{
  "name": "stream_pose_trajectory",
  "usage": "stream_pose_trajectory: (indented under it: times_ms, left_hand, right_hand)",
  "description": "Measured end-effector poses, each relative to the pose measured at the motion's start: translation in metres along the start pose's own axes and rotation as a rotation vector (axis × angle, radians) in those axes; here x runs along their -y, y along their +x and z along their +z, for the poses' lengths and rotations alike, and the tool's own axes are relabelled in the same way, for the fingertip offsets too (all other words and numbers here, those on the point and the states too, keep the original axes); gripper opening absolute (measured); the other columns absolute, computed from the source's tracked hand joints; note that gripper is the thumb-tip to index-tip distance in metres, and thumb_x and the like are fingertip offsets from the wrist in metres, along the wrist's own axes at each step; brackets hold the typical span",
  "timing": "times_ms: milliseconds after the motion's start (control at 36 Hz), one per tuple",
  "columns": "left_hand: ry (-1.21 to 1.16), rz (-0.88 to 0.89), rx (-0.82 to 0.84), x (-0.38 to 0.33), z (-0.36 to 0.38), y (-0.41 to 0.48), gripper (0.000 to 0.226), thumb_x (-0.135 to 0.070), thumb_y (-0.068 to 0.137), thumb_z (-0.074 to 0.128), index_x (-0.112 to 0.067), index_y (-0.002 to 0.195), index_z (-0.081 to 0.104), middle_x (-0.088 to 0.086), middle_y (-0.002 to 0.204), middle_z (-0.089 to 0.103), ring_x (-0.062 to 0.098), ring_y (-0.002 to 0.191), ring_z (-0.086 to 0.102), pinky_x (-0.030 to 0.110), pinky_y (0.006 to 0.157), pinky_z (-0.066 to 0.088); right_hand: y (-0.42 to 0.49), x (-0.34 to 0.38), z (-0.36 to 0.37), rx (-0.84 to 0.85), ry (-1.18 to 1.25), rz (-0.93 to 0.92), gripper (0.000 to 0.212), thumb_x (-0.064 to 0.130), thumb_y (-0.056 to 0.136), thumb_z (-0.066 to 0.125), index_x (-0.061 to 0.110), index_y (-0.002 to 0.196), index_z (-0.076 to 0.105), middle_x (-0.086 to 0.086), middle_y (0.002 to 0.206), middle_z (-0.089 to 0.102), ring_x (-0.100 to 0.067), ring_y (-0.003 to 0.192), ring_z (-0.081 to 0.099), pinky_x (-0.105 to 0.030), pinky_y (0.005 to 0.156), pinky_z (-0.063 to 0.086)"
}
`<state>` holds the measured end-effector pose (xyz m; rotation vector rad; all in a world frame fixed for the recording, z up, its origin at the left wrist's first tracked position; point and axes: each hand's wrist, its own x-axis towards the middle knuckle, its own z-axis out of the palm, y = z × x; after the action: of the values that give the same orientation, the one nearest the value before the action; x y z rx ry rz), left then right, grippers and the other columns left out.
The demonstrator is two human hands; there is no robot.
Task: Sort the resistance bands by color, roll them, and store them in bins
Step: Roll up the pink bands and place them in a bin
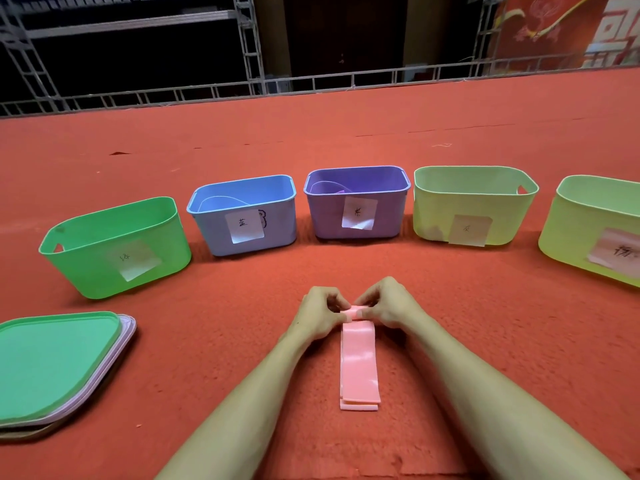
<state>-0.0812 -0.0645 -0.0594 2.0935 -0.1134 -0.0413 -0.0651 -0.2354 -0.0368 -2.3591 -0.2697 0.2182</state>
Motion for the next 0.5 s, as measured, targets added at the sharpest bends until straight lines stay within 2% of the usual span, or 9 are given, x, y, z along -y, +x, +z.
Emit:
stream_pose_trajectory:
  times_ms: [83,167,306,417,500]
  left_hand:
    - [-0.065,-0.047,0.045,-0.004,-0.004,-0.001,0.017,-0.012,0.070,0.084,-0.017,0.071,0.068,-0.003,0.067,0.068,0.004,0.059,0.057,0.018,0.055,0.043]
    - [-0.073,-0.046,0.064,-0.005,-0.006,-0.003,0.010,-0.010,0.074,0.079,-0.015,0.079,0.071,-0.001,0.074,0.070,0.008,0.067,0.059,0.021,0.061,0.045]
    - [0.004,-0.025,0.048,0.000,-0.001,-0.006,0.010,-0.016,0.077,0.077,-0.017,0.087,0.076,-0.003,0.084,0.075,0.005,0.075,0.064,0.027,0.076,0.051]
    - [0.007,-0.028,0.008,-0.001,0.001,-0.008,0.009,-0.014,0.075,0.079,-0.020,0.080,0.075,-0.003,0.078,0.074,0.004,0.067,0.060,0.023,0.067,0.048]
    - [-0.021,-0.027,-0.007,-0.002,0.003,-0.010,0.014,-0.016,0.071,0.083,-0.024,0.072,0.072,-0.003,0.076,0.073,0.004,0.066,0.060,0.022,0.066,0.049]
  right_hand:
    - [-0.002,0.002,0.000,-0.010,0.015,0.013,0.021,0.034,0.068,0.085,0.021,0.084,0.078,0.014,0.065,0.066,0.006,0.055,0.053,-0.016,0.057,0.040]
    - [-0.006,0.001,0.003,-0.026,0.030,0.017,0.022,0.034,0.069,0.085,0.020,0.084,0.078,0.012,0.066,0.067,0.003,0.055,0.053,-0.013,0.053,0.038]
    - [-0.011,-0.001,0.004,-0.041,0.026,-0.013,0.017,0.031,0.070,0.084,0.021,0.082,0.078,0.011,0.070,0.069,-0.004,0.066,0.059,-0.017,0.061,0.042]
    - [-0.014,-0.003,0.006,-0.051,0.033,-0.026,0.012,0.023,0.071,0.083,0.021,0.082,0.078,0.010,0.075,0.071,-0.006,0.073,0.062,-0.019,0.067,0.044]
    - [-0.017,-0.003,0.007,-0.057,0.046,-0.034,0.013,0.027,0.071,0.083,0.021,0.082,0.078,0.011,0.074,0.072,-0.003,0.072,0.063,-0.020,0.068,0.047]
